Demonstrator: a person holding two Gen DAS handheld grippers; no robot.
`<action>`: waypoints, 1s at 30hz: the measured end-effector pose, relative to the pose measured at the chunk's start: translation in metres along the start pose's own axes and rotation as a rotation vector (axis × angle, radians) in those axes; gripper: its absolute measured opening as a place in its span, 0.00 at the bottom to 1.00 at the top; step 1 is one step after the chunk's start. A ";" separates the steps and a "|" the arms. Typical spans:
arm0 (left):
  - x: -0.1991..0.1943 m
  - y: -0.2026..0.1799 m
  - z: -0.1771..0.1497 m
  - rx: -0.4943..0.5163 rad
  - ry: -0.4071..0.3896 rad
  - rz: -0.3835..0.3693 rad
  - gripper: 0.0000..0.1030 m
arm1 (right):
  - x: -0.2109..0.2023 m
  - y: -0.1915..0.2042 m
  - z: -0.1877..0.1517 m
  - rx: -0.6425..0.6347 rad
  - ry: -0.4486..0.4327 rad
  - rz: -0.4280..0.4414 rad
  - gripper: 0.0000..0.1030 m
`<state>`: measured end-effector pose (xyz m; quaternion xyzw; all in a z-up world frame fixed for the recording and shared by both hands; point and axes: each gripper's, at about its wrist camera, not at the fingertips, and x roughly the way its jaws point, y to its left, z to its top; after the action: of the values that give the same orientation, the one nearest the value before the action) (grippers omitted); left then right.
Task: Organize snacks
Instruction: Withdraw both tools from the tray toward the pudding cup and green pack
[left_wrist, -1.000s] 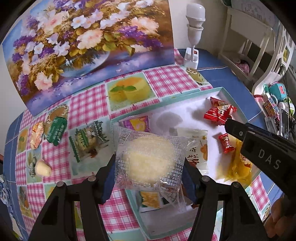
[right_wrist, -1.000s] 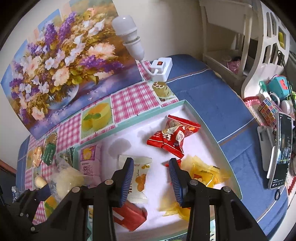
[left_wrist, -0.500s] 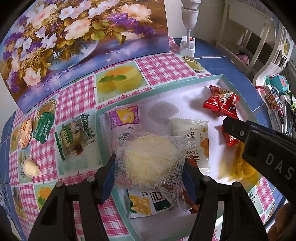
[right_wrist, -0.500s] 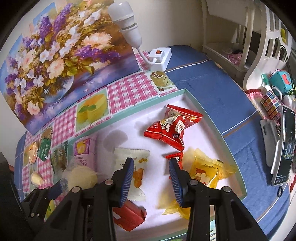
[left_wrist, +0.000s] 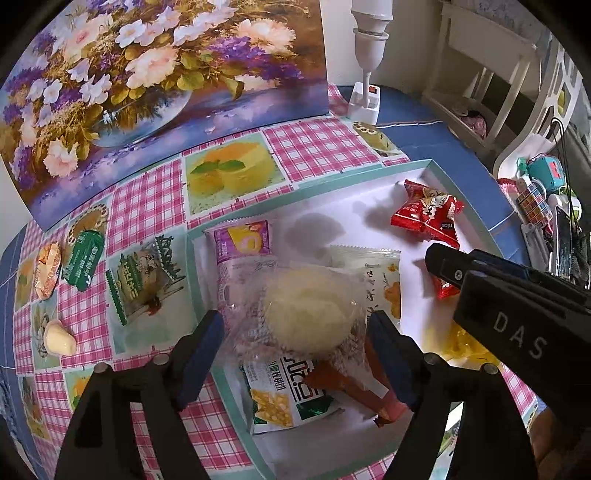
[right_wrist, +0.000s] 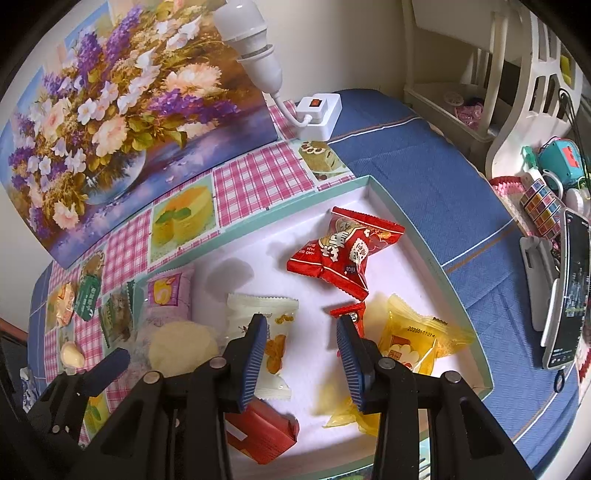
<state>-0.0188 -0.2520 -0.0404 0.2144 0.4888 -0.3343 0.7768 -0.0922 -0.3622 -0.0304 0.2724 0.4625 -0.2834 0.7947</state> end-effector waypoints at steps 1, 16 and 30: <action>-0.001 0.001 0.000 -0.002 0.002 0.005 0.79 | 0.000 0.000 0.000 0.000 -0.001 -0.001 0.42; -0.018 0.031 0.006 -0.115 0.007 -0.025 0.79 | -0.001 0.000 0.000 -0.003 -0.002 -0.002 0.41; -0.028 0.101 0.002 -0.359 -0.025 0.074 0.89 | 0.002 0.009 -0.002 -0.038 0.007 -0.004 0.41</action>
<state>0.0475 -0.1759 -0.0133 0.0860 0.5227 -0.2158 0.8202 -0.0862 -0.3556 -0.0316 0.2571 0.4711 -0.2752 0.7976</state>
